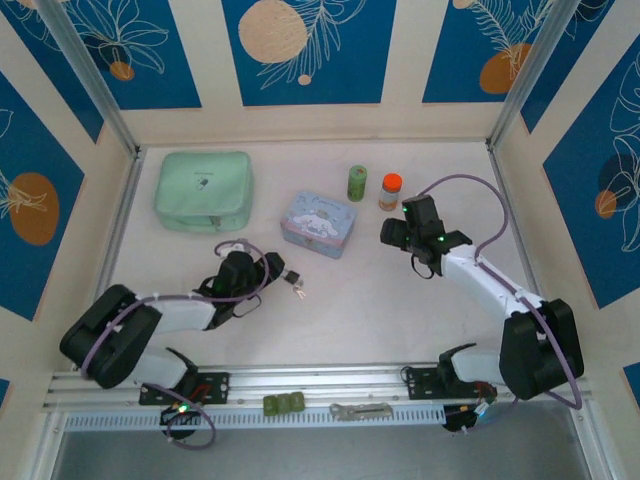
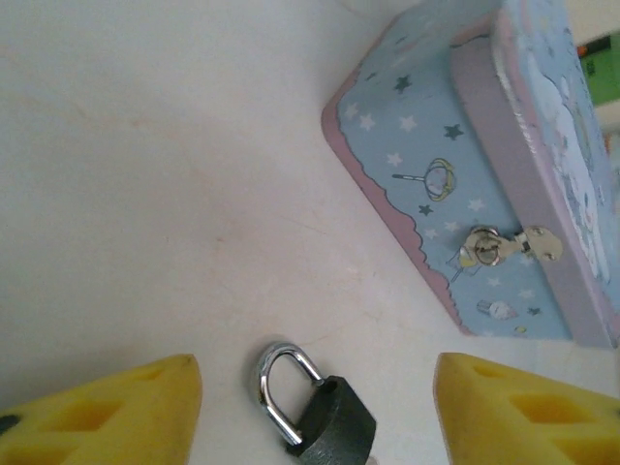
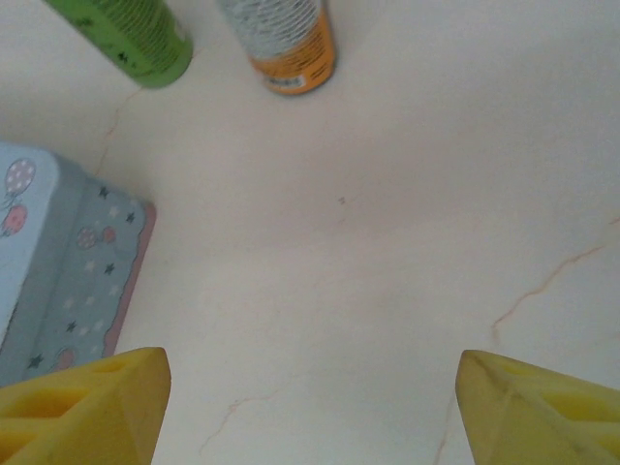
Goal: Unlock the padlock with the key
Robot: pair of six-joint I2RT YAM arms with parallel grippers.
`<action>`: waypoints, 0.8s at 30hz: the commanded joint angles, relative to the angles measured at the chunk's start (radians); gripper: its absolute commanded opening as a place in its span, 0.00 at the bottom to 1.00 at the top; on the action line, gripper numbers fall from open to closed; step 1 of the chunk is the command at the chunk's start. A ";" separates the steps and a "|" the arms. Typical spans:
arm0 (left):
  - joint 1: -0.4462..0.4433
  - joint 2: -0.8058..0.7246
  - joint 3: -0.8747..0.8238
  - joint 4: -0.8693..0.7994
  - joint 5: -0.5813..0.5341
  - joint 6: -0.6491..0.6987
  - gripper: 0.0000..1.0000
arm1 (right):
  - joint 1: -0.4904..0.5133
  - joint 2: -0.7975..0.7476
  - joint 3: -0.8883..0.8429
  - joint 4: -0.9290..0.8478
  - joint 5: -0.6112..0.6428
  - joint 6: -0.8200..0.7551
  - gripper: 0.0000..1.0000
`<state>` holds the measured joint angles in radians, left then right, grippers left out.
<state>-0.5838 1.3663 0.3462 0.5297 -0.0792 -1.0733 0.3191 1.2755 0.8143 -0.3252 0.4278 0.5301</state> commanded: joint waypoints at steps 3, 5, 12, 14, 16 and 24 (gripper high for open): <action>0.083 -0.187 0.080 -0.295 -0.057 0.198 0.84 | -0.066 -0.034 -0.058 0.092 0.073 -0.132 0.78; 0.125 -0.262 0.111 -0.388 -0.080 0.288 0.91 | -0.097 -0.034 -0.090 0.151 0.073 -0.183 0.78; 0.282 -0.390 0.255 -0.592 -0.187 0.632 0.99 | -0.199 0.009 -0.174 0.360 -0.009 -0.282 0.78; 0.320 -0.381 0.277 -0.590 -0.225 0.713 0.99 | -0.212 0.027 -0.189 0.417 -0.024 -0.301 0.79; 0.363 -0.358 0.286 -0.569 -0.271 0.779 0.99 | -0.215 0.049 -0.206 0.481 -0.008 -0.320 0.81; 0.510 -0.237 0.186 -0.342 -0.373 0.848 0.99 | -0.218 0.164 -0.262 0.792 -0.019 -0.389 0.99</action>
<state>-0.1017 1.0935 0.5747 0.0822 -0.3912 -0.3042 0.1043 1.4185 0.5678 0.2733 0.4282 0.1963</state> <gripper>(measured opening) 0.992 0.990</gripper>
